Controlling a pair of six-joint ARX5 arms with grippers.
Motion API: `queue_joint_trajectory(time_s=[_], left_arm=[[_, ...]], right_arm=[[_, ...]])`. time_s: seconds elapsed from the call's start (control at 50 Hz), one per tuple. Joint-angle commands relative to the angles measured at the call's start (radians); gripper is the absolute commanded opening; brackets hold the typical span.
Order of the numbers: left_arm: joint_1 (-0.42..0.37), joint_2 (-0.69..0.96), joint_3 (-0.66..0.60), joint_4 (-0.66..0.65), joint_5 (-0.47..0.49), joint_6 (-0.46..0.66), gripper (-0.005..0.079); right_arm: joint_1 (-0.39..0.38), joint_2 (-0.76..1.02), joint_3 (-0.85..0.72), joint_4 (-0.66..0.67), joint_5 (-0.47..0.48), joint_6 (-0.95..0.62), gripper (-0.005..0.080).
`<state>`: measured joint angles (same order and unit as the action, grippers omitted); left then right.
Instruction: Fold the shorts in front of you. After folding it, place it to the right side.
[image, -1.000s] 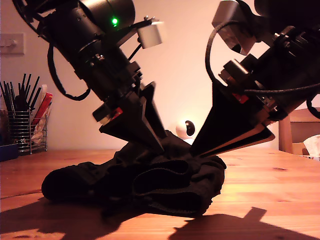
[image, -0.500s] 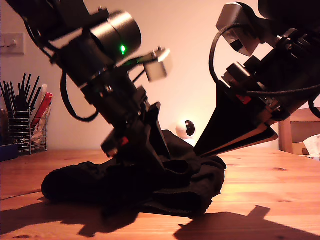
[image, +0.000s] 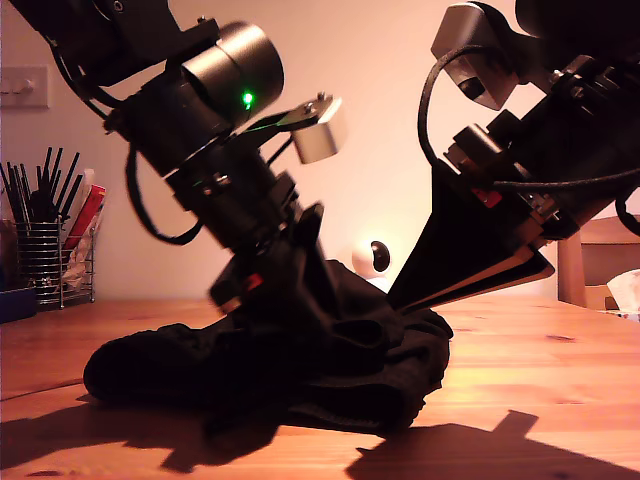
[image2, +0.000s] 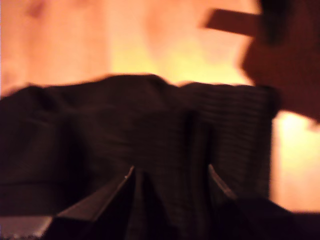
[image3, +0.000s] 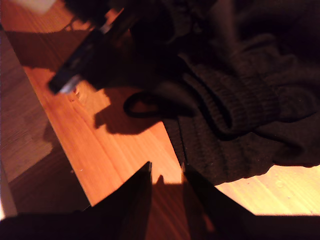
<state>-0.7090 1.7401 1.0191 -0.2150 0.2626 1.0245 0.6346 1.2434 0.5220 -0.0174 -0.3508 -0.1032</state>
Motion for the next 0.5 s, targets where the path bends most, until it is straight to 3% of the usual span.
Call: queue_joint_trajectory(time_s=[0.0,0.48], left_arm=[[-0.001,0.014,-0.001,-0.011,0.014,-0.006,0.0413],[0.0,0.011,0.0,0.04,0.055,-0.089,0.0413]], right_arm=[[-0.003,-0.001,0.017,0.006,0.003,-0.003,0.0167],[-0.003,-0.001,0.017,-0.006,0.003,-0.01,0.0167]])
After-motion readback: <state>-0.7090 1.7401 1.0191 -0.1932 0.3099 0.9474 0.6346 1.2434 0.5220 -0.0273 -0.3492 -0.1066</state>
